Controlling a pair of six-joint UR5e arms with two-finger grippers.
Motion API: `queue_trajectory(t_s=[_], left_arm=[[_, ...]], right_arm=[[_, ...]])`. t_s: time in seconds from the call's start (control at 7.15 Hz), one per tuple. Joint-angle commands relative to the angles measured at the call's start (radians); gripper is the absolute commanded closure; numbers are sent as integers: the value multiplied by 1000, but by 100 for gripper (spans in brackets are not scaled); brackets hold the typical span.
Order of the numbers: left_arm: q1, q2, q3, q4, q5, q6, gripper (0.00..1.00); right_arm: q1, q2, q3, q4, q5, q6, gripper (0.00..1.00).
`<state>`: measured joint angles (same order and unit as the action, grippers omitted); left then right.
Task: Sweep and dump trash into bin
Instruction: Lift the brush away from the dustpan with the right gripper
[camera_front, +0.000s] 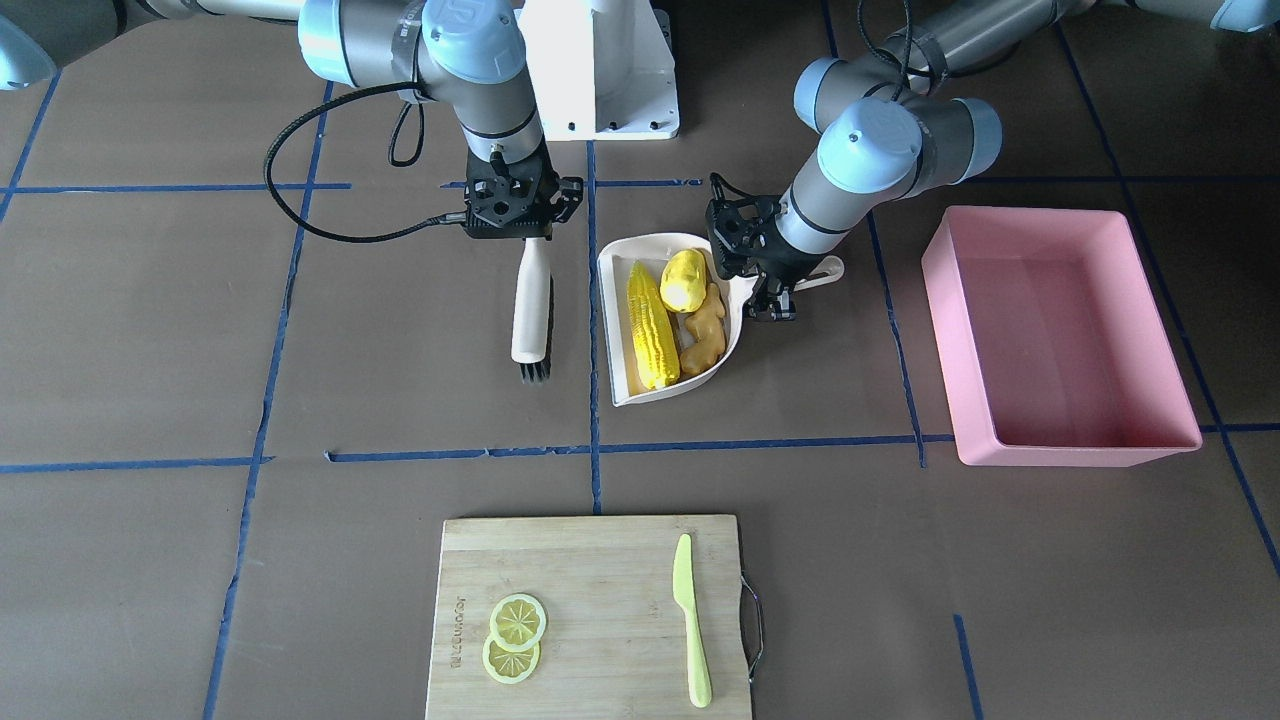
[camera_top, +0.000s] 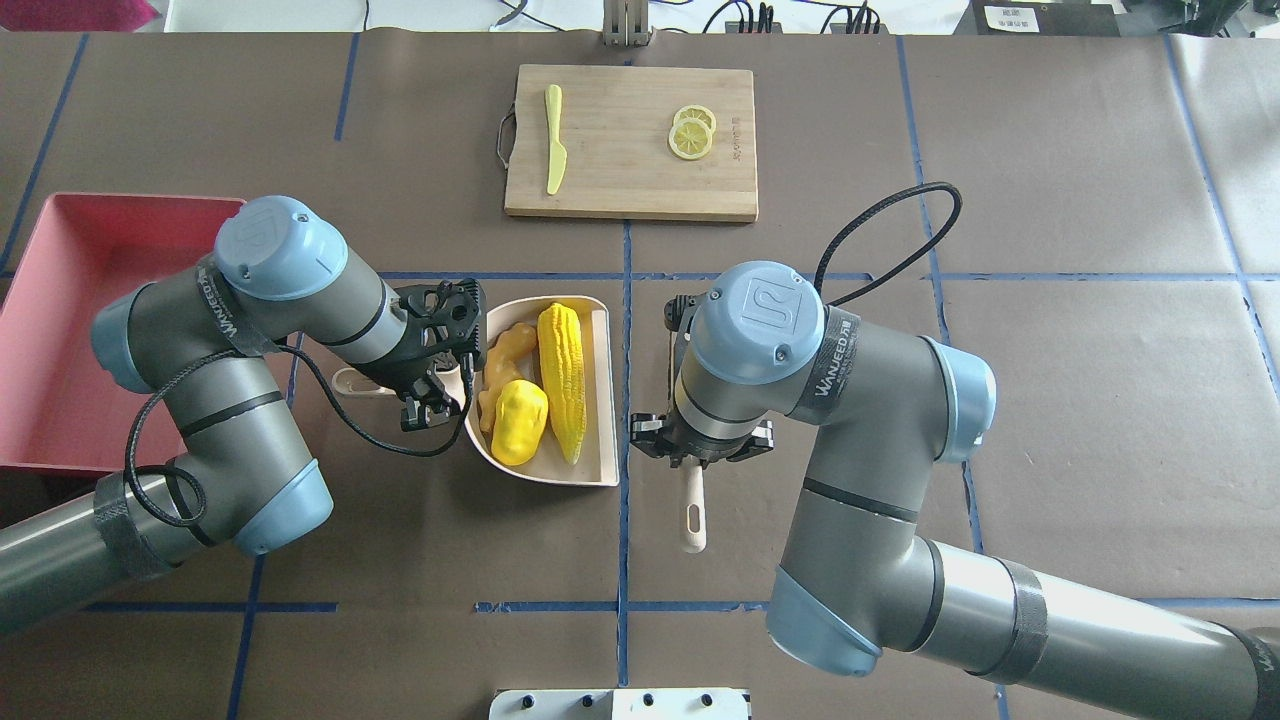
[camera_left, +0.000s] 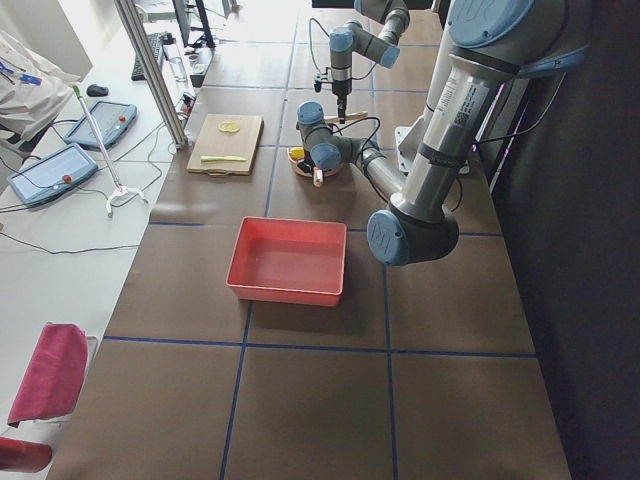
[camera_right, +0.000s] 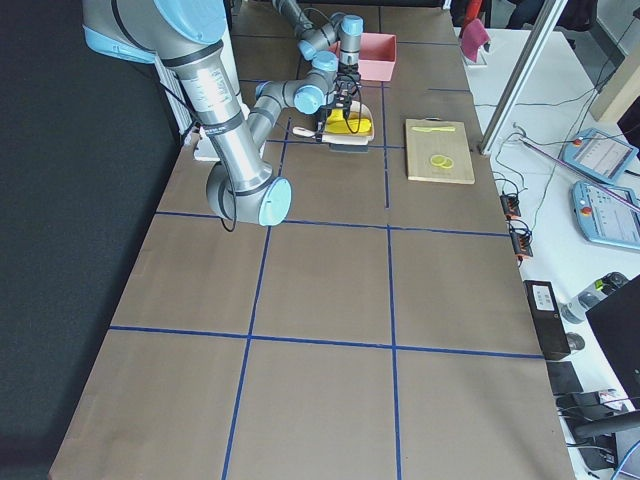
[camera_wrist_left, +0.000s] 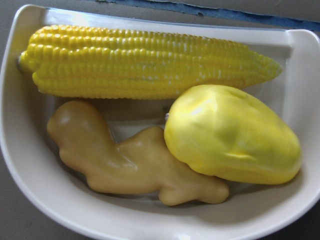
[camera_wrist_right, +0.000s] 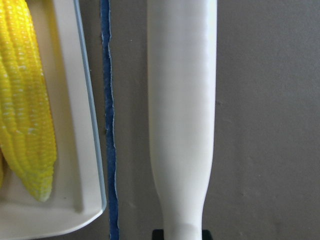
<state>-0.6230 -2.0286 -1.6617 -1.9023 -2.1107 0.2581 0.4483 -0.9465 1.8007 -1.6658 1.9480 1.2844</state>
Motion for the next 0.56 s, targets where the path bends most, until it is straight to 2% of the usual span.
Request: queue_trajectory(t_s=[0.0,0.42], left_arm=[[-9,8,-6,-62,0,-40,99],[-70,45,-80,-84,-8,-43,100]], right_arm=[[12,-11,25,-77,0,-71,100],[4,-26,26,-72,-1,-71,100]])
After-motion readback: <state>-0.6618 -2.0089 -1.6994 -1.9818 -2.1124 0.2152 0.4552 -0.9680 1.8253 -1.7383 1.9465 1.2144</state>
